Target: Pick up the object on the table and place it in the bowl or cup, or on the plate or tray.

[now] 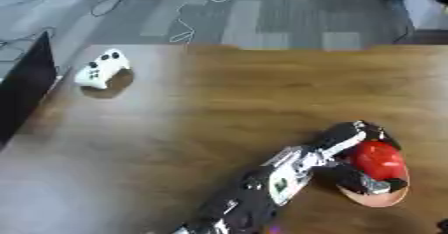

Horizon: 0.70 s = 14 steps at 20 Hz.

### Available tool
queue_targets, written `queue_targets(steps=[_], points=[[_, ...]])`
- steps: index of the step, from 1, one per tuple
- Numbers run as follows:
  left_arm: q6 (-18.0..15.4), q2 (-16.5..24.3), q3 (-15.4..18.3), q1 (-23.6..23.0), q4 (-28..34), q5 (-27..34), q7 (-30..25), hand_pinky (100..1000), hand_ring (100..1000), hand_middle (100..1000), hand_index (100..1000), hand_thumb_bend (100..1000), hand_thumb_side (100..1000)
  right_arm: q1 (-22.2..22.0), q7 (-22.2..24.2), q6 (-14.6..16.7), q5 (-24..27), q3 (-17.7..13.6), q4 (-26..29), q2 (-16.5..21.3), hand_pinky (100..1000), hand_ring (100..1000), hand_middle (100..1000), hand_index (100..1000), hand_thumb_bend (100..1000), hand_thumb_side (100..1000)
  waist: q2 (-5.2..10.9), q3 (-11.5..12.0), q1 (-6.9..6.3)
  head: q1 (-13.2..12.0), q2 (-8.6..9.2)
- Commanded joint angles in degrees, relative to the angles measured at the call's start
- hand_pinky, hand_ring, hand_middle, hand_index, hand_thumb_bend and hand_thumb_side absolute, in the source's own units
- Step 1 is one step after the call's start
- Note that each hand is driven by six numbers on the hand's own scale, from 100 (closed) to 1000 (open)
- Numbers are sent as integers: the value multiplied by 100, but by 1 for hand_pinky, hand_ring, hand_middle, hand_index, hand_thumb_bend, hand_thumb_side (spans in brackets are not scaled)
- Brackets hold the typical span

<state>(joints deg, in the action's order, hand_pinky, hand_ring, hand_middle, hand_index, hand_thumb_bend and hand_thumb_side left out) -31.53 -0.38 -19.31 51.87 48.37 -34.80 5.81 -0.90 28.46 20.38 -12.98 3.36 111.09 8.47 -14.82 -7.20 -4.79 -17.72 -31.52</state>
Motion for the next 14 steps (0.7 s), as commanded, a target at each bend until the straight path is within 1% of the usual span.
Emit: queue_targets(steps=[1, 9, 10, 14], points=[[-83, 13, 65, 73, 87, -441, 146, 100, 361, 420, 578, 100, 185, 40, 16, 14, -34, 28, 100, -37, 481, 597, 647, 1000, 100, 862, 52, -3, 55, -99, 103], [-253, -110, 59, -6, -74, -846, 299, 100, 373, 428, 595, 100, 187, 73, 13, 18, -73, 29, 90, -70, 480, 595, 646, 1000, 100, 871, 9, -11, 49, -137, 131], [-269, -117, 56, -9, -95, -890, 306, 100, 387, 438, 615, 100, 178, 76, 12, 18, -78, 29, 88, -74, 480, 595, 646, 1000, 100, 875, 5, -14, 46, -140, 134], [-330, -130, 52, -14, -181, -1050, 331, 106, 410, 447, 622, 100, 160, 87, 11, 12, -96, 28, 77, -84, 480, 595, 646, 1000, 100, 880, -7, -17, 34, -151, 148]])
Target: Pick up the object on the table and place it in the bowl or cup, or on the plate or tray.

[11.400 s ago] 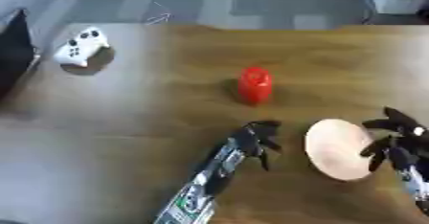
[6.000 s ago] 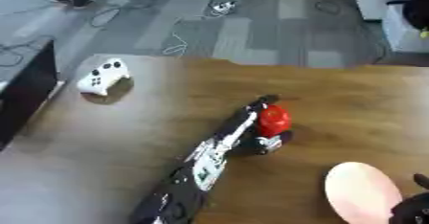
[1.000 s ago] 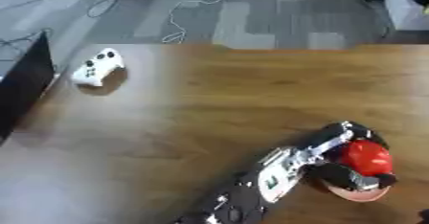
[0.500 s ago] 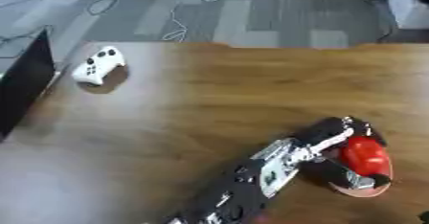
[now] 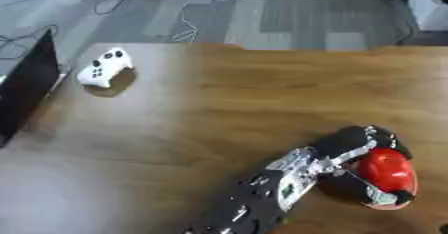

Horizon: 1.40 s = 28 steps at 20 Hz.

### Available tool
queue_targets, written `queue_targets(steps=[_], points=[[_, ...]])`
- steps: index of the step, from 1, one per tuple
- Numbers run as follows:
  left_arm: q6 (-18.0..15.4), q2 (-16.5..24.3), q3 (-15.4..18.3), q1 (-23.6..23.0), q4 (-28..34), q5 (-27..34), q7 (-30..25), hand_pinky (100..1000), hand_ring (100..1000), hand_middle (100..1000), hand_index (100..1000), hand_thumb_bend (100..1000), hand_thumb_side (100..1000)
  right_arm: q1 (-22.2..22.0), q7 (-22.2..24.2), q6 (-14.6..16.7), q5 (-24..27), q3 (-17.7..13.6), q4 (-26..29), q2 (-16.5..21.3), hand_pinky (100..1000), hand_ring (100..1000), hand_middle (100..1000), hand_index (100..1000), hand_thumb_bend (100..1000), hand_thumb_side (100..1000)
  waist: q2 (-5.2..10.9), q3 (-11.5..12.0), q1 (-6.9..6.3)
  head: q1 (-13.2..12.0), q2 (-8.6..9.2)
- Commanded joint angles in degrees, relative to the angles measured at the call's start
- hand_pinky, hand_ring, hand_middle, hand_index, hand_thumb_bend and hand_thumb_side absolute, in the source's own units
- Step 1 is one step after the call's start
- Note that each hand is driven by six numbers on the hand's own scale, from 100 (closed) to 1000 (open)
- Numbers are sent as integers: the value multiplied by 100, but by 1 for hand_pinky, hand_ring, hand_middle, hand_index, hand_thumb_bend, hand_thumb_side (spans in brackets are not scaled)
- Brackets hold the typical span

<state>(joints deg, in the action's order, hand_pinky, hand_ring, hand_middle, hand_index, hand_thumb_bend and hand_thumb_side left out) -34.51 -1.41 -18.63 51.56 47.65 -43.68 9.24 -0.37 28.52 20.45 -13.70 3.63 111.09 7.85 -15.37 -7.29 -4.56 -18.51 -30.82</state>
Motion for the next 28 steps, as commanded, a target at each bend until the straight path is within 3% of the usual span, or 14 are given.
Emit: queue_targets(steps=[1, 4, 6, 9, 12, 13, 19, 28], points=[[-42, -25, -13, 22, -127, -189, -4, 107, 411, 448, 622, 100, 154, 35, 4, 4, -27, 1, 75, -23, 480, 595, 646, 1000, 100, 881, 48, -6, 9, -77, 83], [-58, -15, -4, 41, -176, -250, 12, 127, 448, 503, 671, 100, 171, 36, 5, 2, -31, 3, 69, -25, 480, 595, 646, 1000, 100, 884, 49, 1, 3, -102, 104], [-61, -3, -3, 47, -208, -296, 8, 191, 524, 584, 728, 142, 275, 37, 6, -2, -32, 3, 65, -27, 480, 595, 646, 1000, 100, 887, 51, 5, -1, -122, 123], [-106, 32, -17, 69, -196, -439, -45, 478, 759, 805, 886, 421, 570, 32, 8, -5, -36, 1, 59, -29, 480, 595, 646, 1000, 100, 889, 56, 14, -1, -136, 143], [-79, 87, -14, 112, -87, -728, -123, 685, 881, 902, 964, 503, 696, 24, 9, -7, -36, 0, 54, -28, 480, 595, 646, 1000, 100, 888, 69, 30, 1, -143, 154], [-14, 119, -18, 138, -5, -905, -169, 707, 886, 906, 968, 513, 721, 19, 9, -9, -34, 0, 51, -27, 480, 595, 646, 1000, 100, 889, 78, 37, 3, -145, 158], [298, 165, -64, 185, 316, -1606, -293, 703, 864, 880, 956, 540, 772, -4, 25, -15, -8, 13, 33, -10, 480, 595, 645, 1000, 100, 889, 128, 81, 14, -179, 221], [284, 195, -112, 228, 430, -1580, -290, 682, 845, 864, 946, 539, 754, -41, 63, -6, 38, 33, 15, 17, 481, 595, 644, 1000, 100, 892, 178, 140, 50, -205, 313]])
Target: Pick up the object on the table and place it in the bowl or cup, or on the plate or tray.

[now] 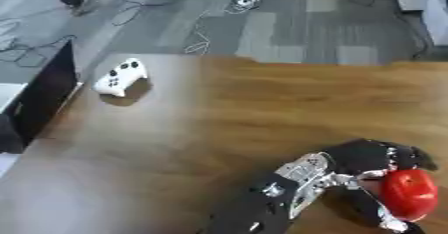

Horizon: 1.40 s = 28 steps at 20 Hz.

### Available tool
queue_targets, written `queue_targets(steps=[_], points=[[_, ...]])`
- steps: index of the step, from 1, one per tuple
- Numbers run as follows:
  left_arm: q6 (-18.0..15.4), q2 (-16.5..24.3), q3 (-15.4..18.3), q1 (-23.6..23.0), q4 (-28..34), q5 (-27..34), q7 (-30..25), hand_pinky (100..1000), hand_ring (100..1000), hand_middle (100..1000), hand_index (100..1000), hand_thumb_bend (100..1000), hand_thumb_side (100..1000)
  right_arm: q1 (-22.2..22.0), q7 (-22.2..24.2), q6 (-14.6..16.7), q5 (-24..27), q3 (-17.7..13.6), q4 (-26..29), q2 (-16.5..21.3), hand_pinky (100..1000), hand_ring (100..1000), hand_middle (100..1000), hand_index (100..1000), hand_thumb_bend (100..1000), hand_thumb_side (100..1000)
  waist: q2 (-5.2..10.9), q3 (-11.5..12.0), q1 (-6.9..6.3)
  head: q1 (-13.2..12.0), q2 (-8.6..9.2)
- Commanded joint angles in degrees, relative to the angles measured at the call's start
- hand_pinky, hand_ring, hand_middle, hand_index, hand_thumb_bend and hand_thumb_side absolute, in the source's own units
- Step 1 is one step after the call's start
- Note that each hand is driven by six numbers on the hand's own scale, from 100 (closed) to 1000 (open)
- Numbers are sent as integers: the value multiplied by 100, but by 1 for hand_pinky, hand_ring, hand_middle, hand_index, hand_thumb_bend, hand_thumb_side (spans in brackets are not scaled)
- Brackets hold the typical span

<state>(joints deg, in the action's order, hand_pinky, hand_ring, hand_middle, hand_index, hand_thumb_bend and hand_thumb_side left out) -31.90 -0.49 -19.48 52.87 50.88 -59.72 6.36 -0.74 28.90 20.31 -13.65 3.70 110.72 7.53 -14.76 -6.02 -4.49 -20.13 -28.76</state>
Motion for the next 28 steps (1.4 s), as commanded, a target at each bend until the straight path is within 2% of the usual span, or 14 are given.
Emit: queue_targets(steps=[1, 6, 7, 8, 9, 13, 18, 24, 27, 28], points=[[32, 121, -33, 118, 148, 59, -8, 679, 841, 860, 943, 536, 746, -7, 26, 8, 38, 25, 48, 53, 481, 595, 644, 1000, 100, 891, 124, 26, 45, -41, 112], [71, 225, -83, 188, 334, 306, -105, 655, 826, 849, 935, 545, 728, -28, 28, 6, 51, 25, 36, 75, 481, 595, 644, 1000, 100, 877, 160, 87, 54, -25, 109], [87, 241, -71, 185, 352, 409, -97, 616, 811, 842, 925, 541, 713, -32, 29, 4, 52, 24, 32, 79, 481, 595, 643, 1000, 100, 872, 169, 97, 57, -7, 107], [95, 260, -63, 181, 356, 561, -78, 630, 816, 845, 928, 544, 718, -35, 30, 3, 54, 23, 28, 82, 481, 595, 643, 1000, 100, 873, 176, 105, 58, 8, 106], [107, 288, -48, 183, 363, 732, -55, 582, 798, 832, 912, 540, 692, -39, 30, 2, 55, 21, 23, 83, 481, 595, 643, 1000, 100, 875, 185, 114, 60, 28, 110], [198, 508, -24, 246, 543, 1435, -49, 522, 771, 817, 896, 547, 648, -50, 26, -9, 51, 8, -8, 86, 481, 595, 642, 1000, 100, 883, 214, 141, 48, 90, 124], [406, 798, 1, 304, 959, 2114, -220, 512, 763, 812, 894, 559, 618, -59, 21, -19, 42, -2, -47, 91, 481, 595, 642, 1000, 100, 888, 246, 185, 31, 139, 149], [586, 935, 19, 334, 1301, 2467, -403, 507, 755, 803, 888, 564, 591, -81, 14, -24, 45, -10, -62, 95, 481, 596, 641, 1000, 100, 888, 282, 221, 34, 148, 165], [644, 968, 15, 307, 1377, 2572, -459, 494, 749, 799, 886, 519, 596, -87, 10, -32, 43, -13, -76, 90, 481, 596, 640, 1000, 100, 889, 298, 253, 33, 152, 165], [669, 980, 14, 275, 1403, 2639, -460, 489, 749, 800, 884, 446, 601, -89, 6, -40, 45, -17, -82, 89, 481, 596, 640, 1000, 100, 892, 307, 278, 31, 152, 164]])
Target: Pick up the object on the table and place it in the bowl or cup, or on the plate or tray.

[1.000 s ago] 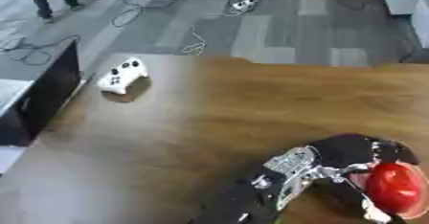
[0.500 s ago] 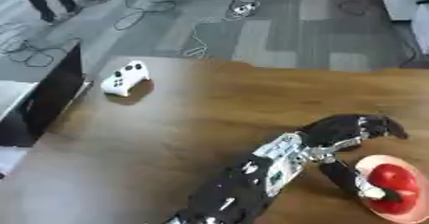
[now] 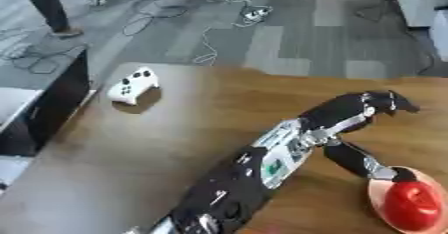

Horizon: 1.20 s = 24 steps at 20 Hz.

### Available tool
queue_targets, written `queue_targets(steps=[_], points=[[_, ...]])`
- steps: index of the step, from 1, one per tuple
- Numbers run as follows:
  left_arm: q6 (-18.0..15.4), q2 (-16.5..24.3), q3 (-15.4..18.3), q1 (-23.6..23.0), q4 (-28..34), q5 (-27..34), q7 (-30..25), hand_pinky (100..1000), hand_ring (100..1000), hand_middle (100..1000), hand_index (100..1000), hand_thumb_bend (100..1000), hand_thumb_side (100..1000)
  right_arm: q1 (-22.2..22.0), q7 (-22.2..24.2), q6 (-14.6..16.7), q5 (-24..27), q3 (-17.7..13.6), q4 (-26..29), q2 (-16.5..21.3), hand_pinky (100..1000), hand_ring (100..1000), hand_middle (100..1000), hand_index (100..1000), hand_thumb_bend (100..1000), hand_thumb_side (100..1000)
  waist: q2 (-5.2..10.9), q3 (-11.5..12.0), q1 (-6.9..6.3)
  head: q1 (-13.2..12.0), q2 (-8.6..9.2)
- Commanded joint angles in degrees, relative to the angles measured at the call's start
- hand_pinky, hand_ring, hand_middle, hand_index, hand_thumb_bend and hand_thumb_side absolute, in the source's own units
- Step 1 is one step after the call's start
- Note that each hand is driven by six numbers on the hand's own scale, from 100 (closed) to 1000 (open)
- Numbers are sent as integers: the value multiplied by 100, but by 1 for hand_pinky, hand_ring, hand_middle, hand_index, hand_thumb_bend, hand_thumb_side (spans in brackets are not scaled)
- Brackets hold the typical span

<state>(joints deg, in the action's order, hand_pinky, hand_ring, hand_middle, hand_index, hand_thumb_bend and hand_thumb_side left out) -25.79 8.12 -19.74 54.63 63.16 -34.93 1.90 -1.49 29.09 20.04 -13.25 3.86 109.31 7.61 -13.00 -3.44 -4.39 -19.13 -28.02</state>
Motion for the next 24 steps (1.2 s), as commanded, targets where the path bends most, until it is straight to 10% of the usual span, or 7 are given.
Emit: queue_targets(steps=[1, 4, 14, 24], points=[[79, 133, 34, 71, 200, 232, -16, 485, 748, 801, 883, 391, 619, -13, -16, -19, 7, -35, 54, 81, 481, 596, 640, 1000, 100, 892, 138, 39, 19, 54, 89], [204, 159, 22, -160, 269, 661, 61, 464, 752, 811, 880, 100, 737, 5, -37, -66, 37, -48, 22, 85, 482, 598, 639, 1000, 100, 909, 171, 176, 4, 51, 93], [537, 64, 68, -1287, 804, 1848, 256, 460, 777, 845, 885, 100, 852, 100, -189, -333, 281, -67, -75, 156, 491, 621, 633, 1000, 100, 871, 319, 977, 48, 107, 39], [570, 180, -215, -2503, 1666, 3176, 204, 462, 780, 858, 889, 100, 805, -69, -171, -373, 672, -5, 294, 324, 518, 665, 634, 1000, 100, 648, 490, 1427, 241, 108, -111]])
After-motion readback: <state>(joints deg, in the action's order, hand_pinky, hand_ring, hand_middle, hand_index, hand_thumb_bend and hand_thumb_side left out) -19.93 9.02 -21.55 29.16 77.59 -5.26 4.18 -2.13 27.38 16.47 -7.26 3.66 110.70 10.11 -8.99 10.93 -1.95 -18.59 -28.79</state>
